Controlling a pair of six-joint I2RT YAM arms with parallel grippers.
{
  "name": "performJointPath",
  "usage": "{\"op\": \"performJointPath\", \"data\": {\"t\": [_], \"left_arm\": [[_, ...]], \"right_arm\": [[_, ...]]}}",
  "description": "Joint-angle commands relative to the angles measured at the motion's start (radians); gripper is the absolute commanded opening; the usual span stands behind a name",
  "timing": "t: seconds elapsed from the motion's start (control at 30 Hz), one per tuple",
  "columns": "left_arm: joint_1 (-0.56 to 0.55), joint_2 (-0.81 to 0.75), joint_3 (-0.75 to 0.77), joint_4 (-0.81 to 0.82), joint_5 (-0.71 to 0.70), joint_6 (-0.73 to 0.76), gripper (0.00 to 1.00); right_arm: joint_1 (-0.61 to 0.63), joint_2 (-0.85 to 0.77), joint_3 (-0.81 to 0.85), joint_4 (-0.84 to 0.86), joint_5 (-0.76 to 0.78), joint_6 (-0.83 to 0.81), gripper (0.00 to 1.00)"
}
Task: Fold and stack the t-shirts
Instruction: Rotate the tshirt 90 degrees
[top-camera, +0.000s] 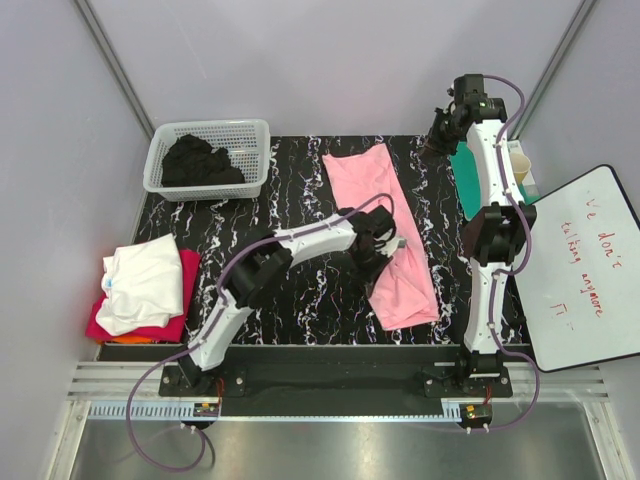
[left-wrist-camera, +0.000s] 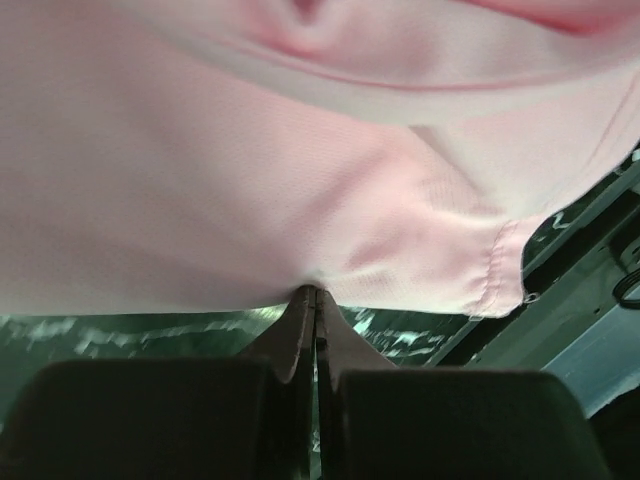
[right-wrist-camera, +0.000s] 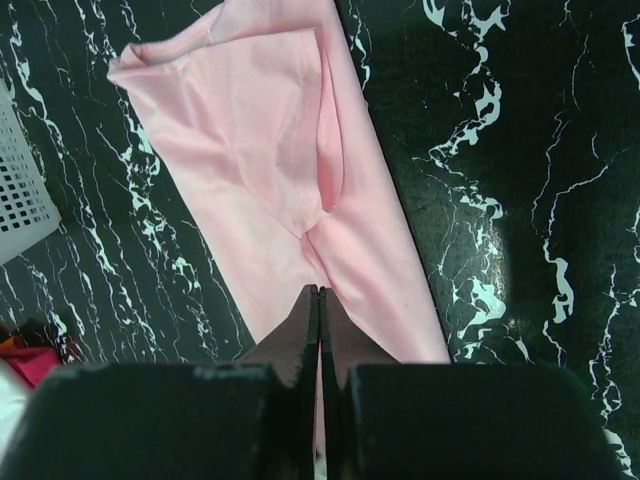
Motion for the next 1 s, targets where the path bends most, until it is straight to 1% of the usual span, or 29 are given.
{"op": "performJointPath", "data": {"t": [0.0,0.07,0.13,0.23,0.3,0.37,0.43,0.53,0.57,0.6,0.63,0.67,0.73,0.77,0.8,0.83,0.87,0.9,0.93,0.97], "left_arm": [[0.097,-0.089,-0.196,-0.028,-0.168,-0.011,0.0],[0.145,-0.144,-0.269,-0.026,-0.188,-0.008,0.0],[0.194,-0.175,-0.306,-0.031,-0.216,-0.008,0.0],[0.232,-0.229,-0.365,-0.032,-0.259,0.01,0.0],[0.238,-0.252,-0.363,-0.035,-0.276,0.027,0.0],[0.238,-0.282,-0.348,-0.032,-0.254,0.045,0.0],[0.228,-0.316,-0.315,-0.031,-0.269,0.041,0.0],[0.226,-0.409,-0.288,-0.02,-0.311,0.013,0.0],[0.226,-0.458,-0.288,-0.012,-0.329,-0.011,0.0],[0.229,-0.48,-0.29,-0.011,-0.358,-0.025,0.01],[0.234,-0.517,-0.299,-0.008,-0.365,-0.045,0.02],[0.237,-0.529,-0.308,-0.008,-0.372,-0.056,0.06],[0.255,-0.548,-0.334,-0.012,-0.359,-0.065,0.15],[0.261,-0.554,-0.349,-0.014,-0.354,-0.072,0.16],[0.271,-0.56,-0.365,-0.014,-0.352,-0.077,0.23],[0.277,-0.571,-0.394,-0.012,-0.346,-0.079,0.27],[0.283,-0.578,-0.411,-0.005,-0.336,-0.08,0.34],[0.297,-0.589,-0.429,0.002,-0.314,-0.082,0.52],[0.304,-0.614,-0.472,0.023,-0.293,-0.083,0.6],[0.312,-0.627,-0.494,0.035,-0.273,-0.083,0.68]], "right_arm": [[-0.002,-0.01,-0.01,-0.006,-0.039,-0.003,0.0],[-0.002,-0.01,-0.02,-0.006,-0.043,-0.003,0.0],[-0.001,-0.012,-0.026,-0.006,-0.046,-0.004,0.0],[-0.002,-0.012,-0.038,-0.006,-0.06,-0.003,0.0],[-0.001,-0.01,-0.053,-0.006,-0.072,-0.004,0.0],[-0.001,-0.021,-0.079,-0.009,-0.111,-0.004,0.0],[-0.002,-0.038,-0.113,-0.011,-0.153,-0.004,0.01],[-0.002,-0.088,-0.2,-0.011,-0.21,-0.006,0.08],[-0.002,-0.125,-0.261,-0.011,-0.233,-0.004,0.1],[-0.002,-0.143,-0.297,-0.011,-0.255,-0.001,0.16],[-0.002,-0.16,-0.338,-0.009,-0.307,0.003,0.18],[-0.002,-0.197,-0.427,-0.009,-0.334,0.01,0.18],[-0.002,-0.238,-0.527,-0.006,-0.406,0.007,0.23],[-0.001,-0.283,-0.629,-0.003,-0.42,-0.001,0.27],[-0.001,-0.307,-0.68,0.005,-0.425,-0.007,0.37],[-0.001,-0.334,-0.731,0.011,-0.437,-0.013,0.39],[-0.001,-0.379,-0.821,0.014,-0.445,-0.023,0.43],[-0.001,-0.401,-0.858,0.009,-0.457,-0.024,0.46],[-0.001,-0.426,-0.933,0.011,-0.47,-0.024,0.55],[-0.001,-0.479,-0.969,0.014,-0.479,-0.023,0.62]]}}
